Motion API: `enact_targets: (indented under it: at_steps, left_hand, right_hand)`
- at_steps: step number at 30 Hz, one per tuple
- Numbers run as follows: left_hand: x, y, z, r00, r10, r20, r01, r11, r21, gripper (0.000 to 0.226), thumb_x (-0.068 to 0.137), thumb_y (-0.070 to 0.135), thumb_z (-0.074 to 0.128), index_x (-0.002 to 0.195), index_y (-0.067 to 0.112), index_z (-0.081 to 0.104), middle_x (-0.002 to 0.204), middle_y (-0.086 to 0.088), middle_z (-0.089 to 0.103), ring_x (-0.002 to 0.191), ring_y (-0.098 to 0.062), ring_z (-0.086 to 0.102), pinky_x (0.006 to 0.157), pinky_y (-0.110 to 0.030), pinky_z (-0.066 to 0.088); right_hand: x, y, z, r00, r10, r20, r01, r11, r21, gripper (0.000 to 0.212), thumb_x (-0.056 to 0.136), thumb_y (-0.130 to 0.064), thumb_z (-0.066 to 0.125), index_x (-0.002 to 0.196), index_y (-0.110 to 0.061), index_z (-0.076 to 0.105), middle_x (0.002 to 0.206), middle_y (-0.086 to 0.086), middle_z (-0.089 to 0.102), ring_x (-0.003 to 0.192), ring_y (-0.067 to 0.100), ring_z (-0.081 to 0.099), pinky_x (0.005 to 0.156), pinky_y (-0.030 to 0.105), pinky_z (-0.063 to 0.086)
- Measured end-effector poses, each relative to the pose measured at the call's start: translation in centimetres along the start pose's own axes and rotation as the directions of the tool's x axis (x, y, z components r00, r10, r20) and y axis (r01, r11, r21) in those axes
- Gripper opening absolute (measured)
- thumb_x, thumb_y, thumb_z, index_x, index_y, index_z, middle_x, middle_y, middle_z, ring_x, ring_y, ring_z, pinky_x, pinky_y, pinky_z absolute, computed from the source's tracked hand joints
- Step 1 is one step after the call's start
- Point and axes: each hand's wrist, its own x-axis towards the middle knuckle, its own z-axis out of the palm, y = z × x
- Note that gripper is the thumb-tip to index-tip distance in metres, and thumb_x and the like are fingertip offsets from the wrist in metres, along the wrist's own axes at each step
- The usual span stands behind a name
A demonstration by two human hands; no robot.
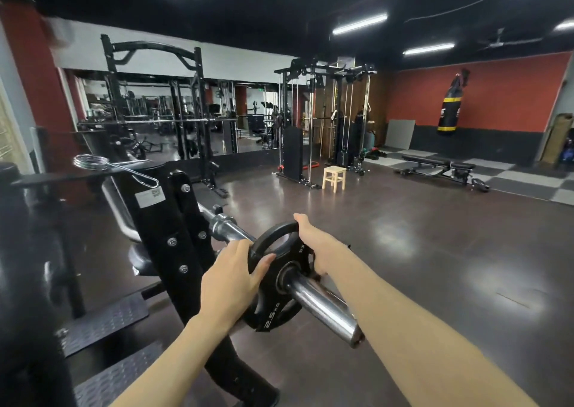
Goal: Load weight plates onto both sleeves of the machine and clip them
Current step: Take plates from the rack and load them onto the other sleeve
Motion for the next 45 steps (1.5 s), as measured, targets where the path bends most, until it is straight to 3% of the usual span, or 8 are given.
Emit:
enact_targets:
  at_steps: [9, 14, 19, 27, 32, 36, 41, 45]
  left_hand:
    - [5.4, -7.6, 2.4, 0.992, 0.097, -0.079, -0.097, 0.995, 0.008, 0.042, 0.090, 0.061, 0.053, 0.110, 0.025, 0.059, 0.108, 0.011, 0.056, 0.100, -0.014, 0.055, 0.067, -0.032, 0.053]
    - [8.8, -12.9, 3.5, 0.995, 0.068, -0.078, -0.069, 0.997, -0.021, 0.034, 0.092, 0.049, 0.059, 0.105, 0.018, 0.056, 0.106, 0.007, 0.055, 0.101, -0.018, 0.055, 0.070, -0.033, 0.051]
    - [12.3, -17.2, 3.4, 1.000, 0.006, -0.027, -0.007, 0.999, -0.033, 0.035, 0.093, 0.049, 0.060, 0.106, 0.018, 0.053, 0.109, 0.007, 0.052, 0.102, -0.016, 0.053, 0.067, -0.028, 0.045]
    - [14.0, -16.8, 3.1, 0.999, -0.001, 0.038, 0.002, 0.999, -0.035, 0.037, 0.096, 0.055, 0.051, 0.108, 0.021, 0.051, 0.101, 0.009, 0.053, 0.096, -0.014, 0.054, 0.073, -0.034, 0.051]
    - [13.1, -16.2, 2.2, 0.995, -0.079, 0.067, 0.080, 0.997, -0.007, 0.038, 0.096, 0.057, 0.051, 0.110, 0.022, 0.051, 0.106, 0.010, 0.052, 0.103, -0.013, 0.055, 0.073, -0.031, 0.047]
    - [10.4, -15.7, 0.3, 0.976, -0.217, 0.010, 0.216, 0.966, -0.144, 0.038, 0.097, 0.052, 0.054, 0.121, 0.023, 0.055, 0.118, 0.009, 0.053, 0.104, -0.011, 0.058, 0.084, -0.033, 0.052]
    - [5.2, -18.2, -3.8, 0.774, -0.621, 0.123, 0.568, 0.594, -0.570, 0.027, 0.103, 0.040, 0.048, 0.106, 0.018, 0.064, 0.100, 0.003, 0.071, 0.088, -0.009, 0.067, 0.072, -0.023, 0.049]
    - [-1.4, -24.0, -7.2, 0.534, -0.833, 0.143, 0.585, 0.241, -0.775, 0.033, 0.106, 0.027, 0.044, 0.090, 0.011, 0.068, 0.068, 0.005, 0.067, 0.063, -0.011, 0.061, 0.056, -0.021, 0.049]
  right_hand:
    - [2.4, -4.1, 5.5, 0.999, -0.033, -0.028, 0.036, 0.993, 0.113, 0.063, 0.083, -0.063, 0.055, 0.120, -0.012, 0.059, 0.127, 0.016, 0.065, 0.121, 0.032, 0.058, 0.112, 0.047, 0.042]
    - [15.2, -7.4, 11.9, 0.994, -0.069, -0.087, 0.073, 0.996, 0.054, 0.126, 0.020, -0.068, 0.071, 0.131, -0.012, 0.049, 0.128, 0.019, 0.065, 0.112, 0.038, 0.064, 0.096, 0.049, 0.051]
    - [15.7, -10.4, 16.7, 0.981, -0.145, -0.128, 0.153, 0.987, 0.051, 0.135, 0.040, -0.066, 0.065, 0.156, -0.010, 0.025, 0.159, 0.017, 0.039, 0.142, 0.038, 0.043, 0.114, 0.051, 0.041]
    - [18.4, -10.6, 16.6, 0.984, -0.078, -0.161, 0.083, 0.996, 0.023, 0.103, 0.042, -0.078, 0.049, 0.121, -0.013, 0.059, 0.112, 0.014, 0.065, 0.099, 0.033, 0.064, 0.091, 0.045, 0.054]
    - [12.9, -10.3, 16.5, 0.986, -0.044, -0.161, 0.059, 0.994, 0.087, 0.125, 0.061, -0.087, 0.049, 0.154, -0.007, 0.028, 0.149, 0.017, 0.047, 0.135, 0.038, 0.047, 0.111, 0.049, 0.042]
    - [5.8, -9.5, 16.9, 0.857, -0.335, -0.392, 0.308, 0.942, -0.132, 0.073, 0.097, -0.051, 0.050, 0.152, -0.006, 0.030, 0.159, 0.017, 0.028, 0.145, 0.037, 0.027, 0.116, 0.052, 0.028]
    - [-0.6, -6.7, 22.1, 0.680, -0.692, -0.244, 0.591, 0.714, -0.376, 0.033, 0.094, -0.027, 0.054, 0.126, -0.015, 0.056, 0.144, 0.015, 0.044, 0.135, 0.034, 0.031, 0.107, 0.049, 0.035]
    - [-4.5, -3.2, 28.2, 0.511, -0.851, -0.121, 0.672, 0.484, -0.561, 0.019, 0.092, -0.022, 0.058, 0.109, -0.018, 0.067, 0.141, 0.012, 0.048, 0.139, 0.034, 0.031, 0.109, 0.052, 0.033]
